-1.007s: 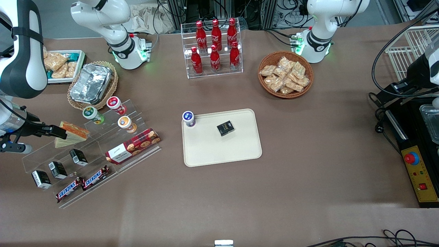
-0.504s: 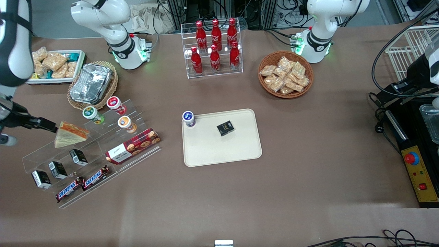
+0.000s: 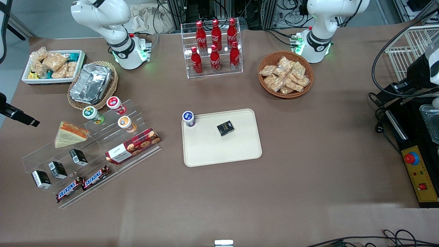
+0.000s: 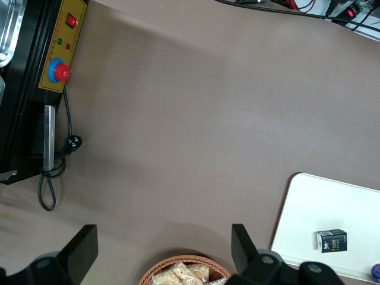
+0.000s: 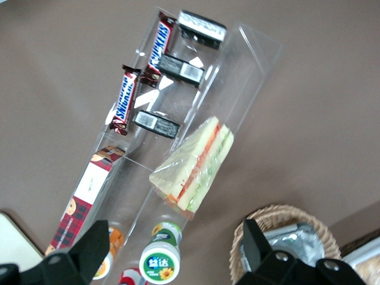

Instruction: Place sandwich on tray

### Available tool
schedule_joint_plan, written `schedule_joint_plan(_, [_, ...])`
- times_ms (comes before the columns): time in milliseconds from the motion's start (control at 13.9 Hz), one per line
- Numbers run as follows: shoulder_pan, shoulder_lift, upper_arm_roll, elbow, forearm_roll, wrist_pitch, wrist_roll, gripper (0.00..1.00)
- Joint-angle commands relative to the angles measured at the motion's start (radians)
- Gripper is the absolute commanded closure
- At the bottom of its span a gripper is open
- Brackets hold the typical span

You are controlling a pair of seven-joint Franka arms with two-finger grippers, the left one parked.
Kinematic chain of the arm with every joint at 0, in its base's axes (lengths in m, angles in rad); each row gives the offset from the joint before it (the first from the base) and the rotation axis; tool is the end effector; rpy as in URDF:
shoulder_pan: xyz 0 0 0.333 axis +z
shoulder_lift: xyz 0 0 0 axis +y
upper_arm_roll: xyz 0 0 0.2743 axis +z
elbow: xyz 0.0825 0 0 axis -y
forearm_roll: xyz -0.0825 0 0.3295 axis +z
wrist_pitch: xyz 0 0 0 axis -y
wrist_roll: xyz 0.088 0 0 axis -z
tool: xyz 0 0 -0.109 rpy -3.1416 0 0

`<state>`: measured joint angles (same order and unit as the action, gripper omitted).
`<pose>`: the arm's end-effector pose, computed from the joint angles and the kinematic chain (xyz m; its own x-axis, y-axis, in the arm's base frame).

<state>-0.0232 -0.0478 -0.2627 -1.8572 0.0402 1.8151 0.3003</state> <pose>0.4781 -0.1391 0.5040 0.8279 -0.5607 -0.0116 -0.5605 -0.8266 -0.0502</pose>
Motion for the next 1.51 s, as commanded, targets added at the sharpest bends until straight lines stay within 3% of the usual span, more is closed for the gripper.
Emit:
schedule_joint_plan(0, [0.0, -0.038, 0.005, -0.083, 0.027, 0.055, 0.173, 0.0])
schedule_joint_plan(216, [0.017, -0.03, 0.013, -0.094, 0.032, 0.089, 0.36, 0.0])
schedule_joint_plan(647, [0.032, 0.023, 0.01, -0.074, 0.02, 0.087, 0.503, 0.0])
schedule_joint_plan(863, [0.032, 0.023, 0.011, -0.128, 0.017, 0.17, 0.614, 0.0])
schedule_joint_plan(1439, [0.019, 0.057, 0.003, -0.26, 0.018, 0.312, 0.634, 0.0])
